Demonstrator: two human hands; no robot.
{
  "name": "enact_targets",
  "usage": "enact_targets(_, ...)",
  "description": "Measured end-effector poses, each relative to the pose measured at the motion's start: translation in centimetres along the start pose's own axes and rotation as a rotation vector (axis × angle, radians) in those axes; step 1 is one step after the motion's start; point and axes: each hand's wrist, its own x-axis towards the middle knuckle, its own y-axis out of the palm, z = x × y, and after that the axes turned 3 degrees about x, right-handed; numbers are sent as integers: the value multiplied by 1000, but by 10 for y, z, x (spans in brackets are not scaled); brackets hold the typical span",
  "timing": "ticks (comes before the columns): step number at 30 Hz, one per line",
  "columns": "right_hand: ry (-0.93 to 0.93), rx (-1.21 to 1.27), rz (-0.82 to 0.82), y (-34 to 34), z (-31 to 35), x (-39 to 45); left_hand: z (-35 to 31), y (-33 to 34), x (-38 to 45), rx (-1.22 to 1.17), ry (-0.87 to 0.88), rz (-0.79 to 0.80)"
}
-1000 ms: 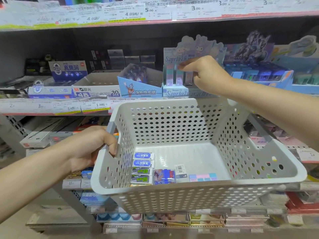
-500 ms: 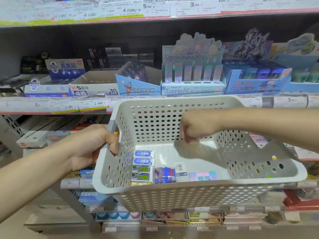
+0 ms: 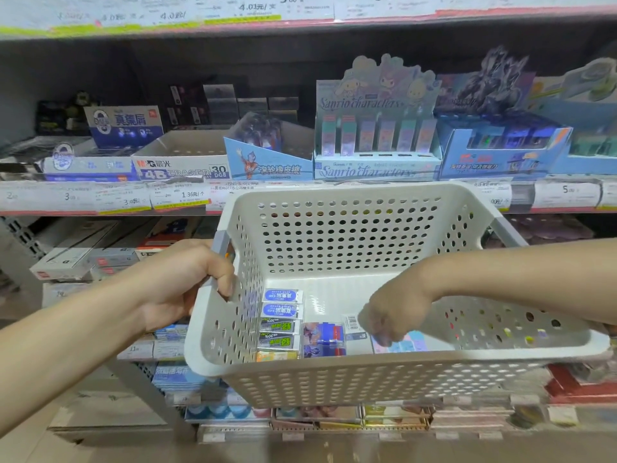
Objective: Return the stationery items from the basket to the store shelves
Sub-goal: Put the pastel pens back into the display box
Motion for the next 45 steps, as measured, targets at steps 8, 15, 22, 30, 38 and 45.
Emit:
enact_targets(8, -55, 181, -189, -3, -2, 3, -1, -1, 1, 26, -18, 11)
enact_targets(15, -215, 709, -404, -37, -6, -45, -1, -2, 0, 1, -21, 35)
enact_targets(22, -361, 678, -1295, -83, -40, -101, -4, -2, -3, 11, -33, 28)
enact_targets(30, -121, 503, -1661, -111, -70, -76, -7, 1, -4, 41, -57, 3)
enact_targets(38, -69, 275, -1637, -107, -71, -68, -7, 1, -5, 26, -33, -5)
enact_targets(45, -34, 126, -1634, -89, -72, -64, -4, 0, -2, 24, -36, -21)
